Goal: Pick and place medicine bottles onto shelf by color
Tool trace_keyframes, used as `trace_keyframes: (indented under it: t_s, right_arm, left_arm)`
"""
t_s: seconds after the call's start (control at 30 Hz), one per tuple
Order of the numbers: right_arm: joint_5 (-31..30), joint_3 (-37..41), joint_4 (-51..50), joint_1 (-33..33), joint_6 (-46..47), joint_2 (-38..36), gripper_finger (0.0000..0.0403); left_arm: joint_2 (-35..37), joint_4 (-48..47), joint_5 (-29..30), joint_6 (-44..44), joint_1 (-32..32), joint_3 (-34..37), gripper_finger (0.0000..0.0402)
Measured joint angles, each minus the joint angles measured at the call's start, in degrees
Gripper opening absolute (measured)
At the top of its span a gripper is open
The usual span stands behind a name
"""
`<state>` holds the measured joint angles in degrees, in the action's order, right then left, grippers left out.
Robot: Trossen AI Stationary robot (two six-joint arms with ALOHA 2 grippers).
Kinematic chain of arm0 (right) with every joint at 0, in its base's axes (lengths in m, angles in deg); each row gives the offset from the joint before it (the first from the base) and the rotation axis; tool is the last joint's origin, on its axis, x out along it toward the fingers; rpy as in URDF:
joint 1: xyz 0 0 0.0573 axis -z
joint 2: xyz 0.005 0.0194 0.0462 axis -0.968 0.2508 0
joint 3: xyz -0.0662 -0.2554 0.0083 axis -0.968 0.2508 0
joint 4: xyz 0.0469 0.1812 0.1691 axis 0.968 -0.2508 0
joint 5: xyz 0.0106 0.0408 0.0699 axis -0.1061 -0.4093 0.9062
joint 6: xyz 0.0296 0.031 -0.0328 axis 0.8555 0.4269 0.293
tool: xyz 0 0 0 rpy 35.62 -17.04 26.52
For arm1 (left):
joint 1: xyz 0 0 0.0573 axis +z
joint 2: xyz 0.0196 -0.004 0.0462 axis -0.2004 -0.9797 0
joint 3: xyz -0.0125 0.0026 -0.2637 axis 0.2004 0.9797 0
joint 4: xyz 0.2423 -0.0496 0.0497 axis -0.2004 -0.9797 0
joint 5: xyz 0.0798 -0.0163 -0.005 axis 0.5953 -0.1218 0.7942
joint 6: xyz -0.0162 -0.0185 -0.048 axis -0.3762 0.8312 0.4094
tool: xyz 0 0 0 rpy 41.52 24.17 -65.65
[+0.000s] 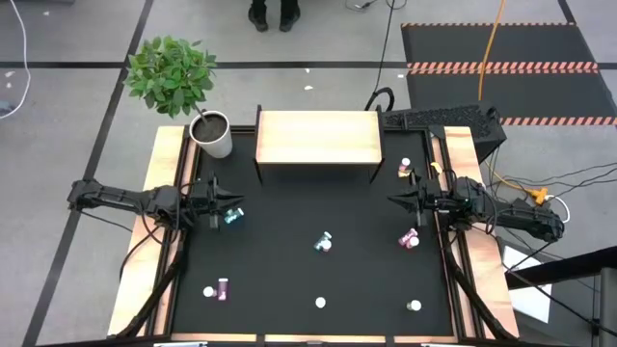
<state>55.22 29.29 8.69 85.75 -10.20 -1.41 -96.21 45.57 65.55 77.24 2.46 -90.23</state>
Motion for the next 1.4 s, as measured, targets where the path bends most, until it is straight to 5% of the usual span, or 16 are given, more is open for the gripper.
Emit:
trace_keyframes:
  t_s: [1.2,1.4]
  right_arm:
    - [0.0,0.0,0.1,0.0,-0.1,0.0,0.0000]
    - [0.0,0.0,4.9,0.0,-6.0,0.0,0.0000]
  left_arm:
    - [0.0,0.0,0.0,0.0,0.0,0.0,0.0042]
    - [0.0,0.0,0.0,0.0,0.0,0.0,0.0042]
